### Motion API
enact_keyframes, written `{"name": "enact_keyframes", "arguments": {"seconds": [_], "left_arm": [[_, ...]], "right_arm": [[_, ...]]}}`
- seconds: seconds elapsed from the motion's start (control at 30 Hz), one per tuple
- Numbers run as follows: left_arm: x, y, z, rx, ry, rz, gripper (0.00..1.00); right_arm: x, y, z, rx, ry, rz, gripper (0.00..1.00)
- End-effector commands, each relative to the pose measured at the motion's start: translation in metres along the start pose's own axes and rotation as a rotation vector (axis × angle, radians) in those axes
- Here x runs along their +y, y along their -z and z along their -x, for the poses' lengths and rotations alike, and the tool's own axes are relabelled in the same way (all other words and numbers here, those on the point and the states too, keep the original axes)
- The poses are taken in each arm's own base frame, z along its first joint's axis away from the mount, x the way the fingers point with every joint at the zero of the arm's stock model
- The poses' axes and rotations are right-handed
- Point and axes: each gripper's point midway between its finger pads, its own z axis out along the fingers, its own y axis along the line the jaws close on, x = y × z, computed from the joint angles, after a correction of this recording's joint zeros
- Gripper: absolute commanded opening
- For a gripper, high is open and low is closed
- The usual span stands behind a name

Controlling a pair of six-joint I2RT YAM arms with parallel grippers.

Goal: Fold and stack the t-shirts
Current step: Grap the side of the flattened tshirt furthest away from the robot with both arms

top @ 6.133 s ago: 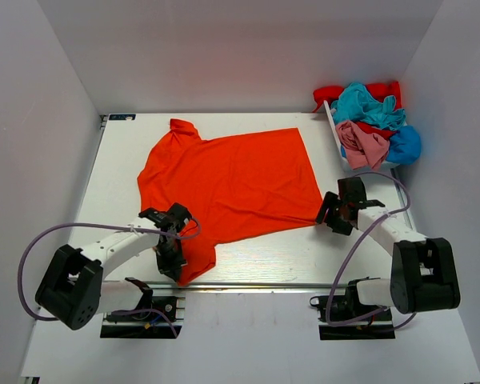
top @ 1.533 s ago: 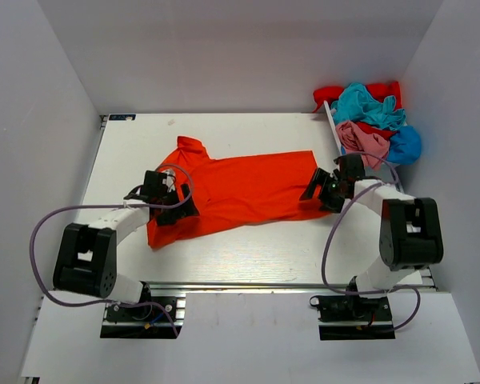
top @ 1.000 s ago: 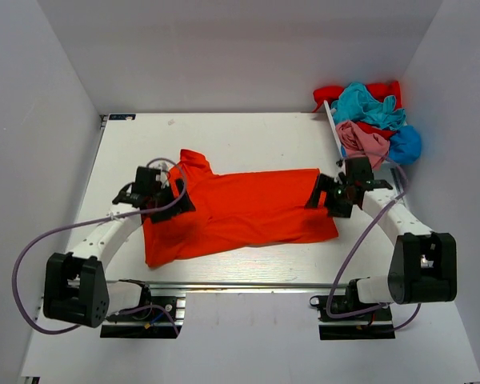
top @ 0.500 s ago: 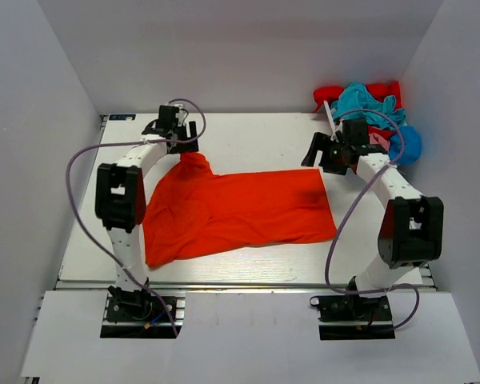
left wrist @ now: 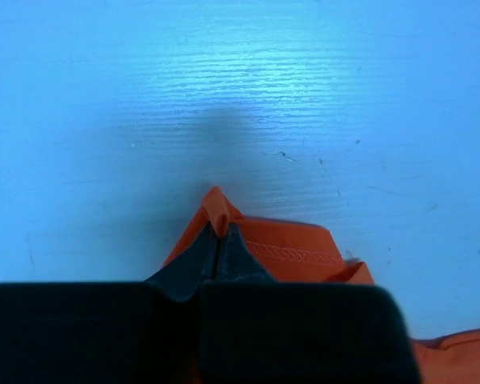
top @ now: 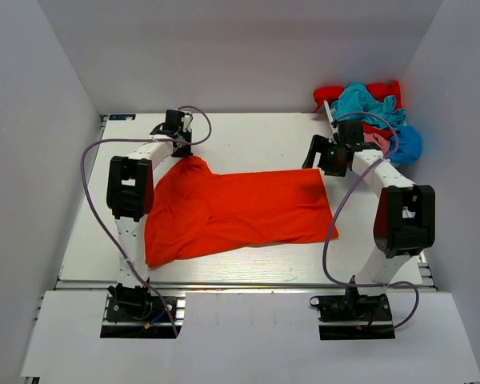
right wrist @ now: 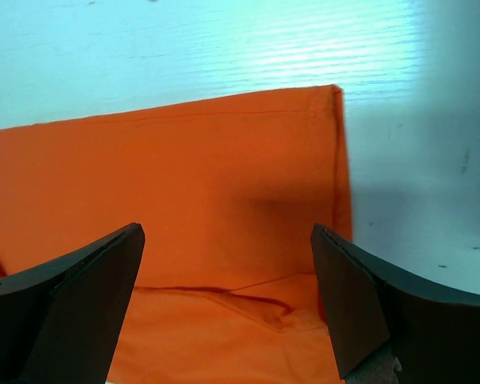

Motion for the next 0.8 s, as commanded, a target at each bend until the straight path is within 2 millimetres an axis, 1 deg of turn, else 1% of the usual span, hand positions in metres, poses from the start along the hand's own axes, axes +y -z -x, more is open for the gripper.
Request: {"name": "enact_keyframes", "arguments": {"seconds": [0.0,0.07,0.1,0.13,0.17,0.2,0.23,0.27,0.3,0.33,0.37,0.4,0.43,0.47,0.5,0.53,0.57,0.63,0.67,0.7,0.73,0.77], "left_arm": [[-0.004,0.012,0.034,-0.092,-0.004,-0.029,0.0],[-0.004,0.016,0.038,-0.101,-0.004,-0.029,0.0],[-0.006,0.016,0.04,-0.109,-0.017,-0.046,0.0],[-0.006,0.018,0.038,-0.107,-0.017,-0.046,0.0],[-0.008,0.022,0.042,-0.125,-0.018,-0.058,0.0],[-0.009,0.022,0.046,-0.139,-0.018,-0.059,0.0],[-0.011,0.026,0.049,-0.152,-0.019,-0.071,0.0],[-0.01,0.025,0.045,-0.143,-0.029,-0.069,0.0],[-0.01,0.03,0.05,-0.157,-0.029,-0.07,0.0],[-0.01,0.034,0.051,-0.161,-0.029,-0.071,0.0],[-0.01,0.038,0.054,-0.17,-0.029,-0.071,0.0],[-0.01,0.037,0.05,-0.161,-0.029,-0.071,0.0],[-0.01,0.045,0.054,-0.173,-0.029,-0.071,0.0],[-0.01,0.047,0.056,-0.186,-0.029,-0.072,0.0],[-0.012,0.049,0.053,-0.185,-0.031,-0.086,0.0],[-0.015,0.053,0.056,-0.193,-0.032,-0.1,0.0],[-0.015,0.057,0.055,-0.193,-0.032,-0.1,0.0],[-0.016,0.056,0.049,-0.192,-0.033,-0.11,0.0],[-0.016,0.065,0.057,-0.22,-0.033,-0.111,0.0],[-0.016,0.064,0.053,-0.211,-0.033,-0.111,0.0],[-0.018,0.068,0.054,-0.221,-0.035,-0.121,0.0],[-0.018,0.068,0.054,-0.221,-0.035,-0.121,0.0]], "right_arm": [[-0.006,-0.007,0.018,-0.043,0.025,-0.069,0.9],[-0.013,-0.015,0.016,-0.029,0.02,-0.11,0.9],[-0.014,-0.016,0.021,-0.043,0.035,-0.145,0.9],[-0.011,-0.018,0.025,-0.046,0.036,-0.141,0.9],[-0.02,-0.027,0.023,-0.038,0.032,-0.183,0.9],[-0.019,-0.032,0.022,-0.035,0.029,-0.197,0.9],[-0.018,-0.037,0.028,-0.045,0.022,-0.21,0.9],[-0.023,-0.045,0.026,-0.035,0.015,-0.229,0.9],[-0.023,-0.05,0.024,-0.028,0.017,-0.24,0.9],[-0.02,-0.051,0.035,-0.054,0.019,-0.251,0.9],[-0.027,-0.06,0.029,-0.034,0.008,-0.284,0.89],[-0.024,-0.062,0.033,-0.045,0.012,-0.288,0.87],[-0.031,-0.066,0.033,-0.055,0.014,-0.332,0.87],[-0.034,-0.069,0.032,-0.064,-0.005,-0.352,0.86],[-0.034,-0.074,0.029,-0.061,0.001,-0.362,0.84],[-0.036,-0.075,0.031,-0.072,-0.002,-0.376,0.83],[-0.037,-0.079,0.027,-0.076,-0.013,-0.391,0.83],[-0.039,-0.084,0.031,-0.105,-0.01,-0.401,0.81],[-0.053,-0.088,0.031,-0.11,-0.033,-0.43,0.81],[-0.046,-0.093,0.025,-0.094,-0.023,-0.416,0.8],[-0.046,-0.096,0.025,-0.094,-0.026,-0.414,0.8],[-0.045,-0.1,0.022,-0.084,-0.025,-0.409,0.79]]}}
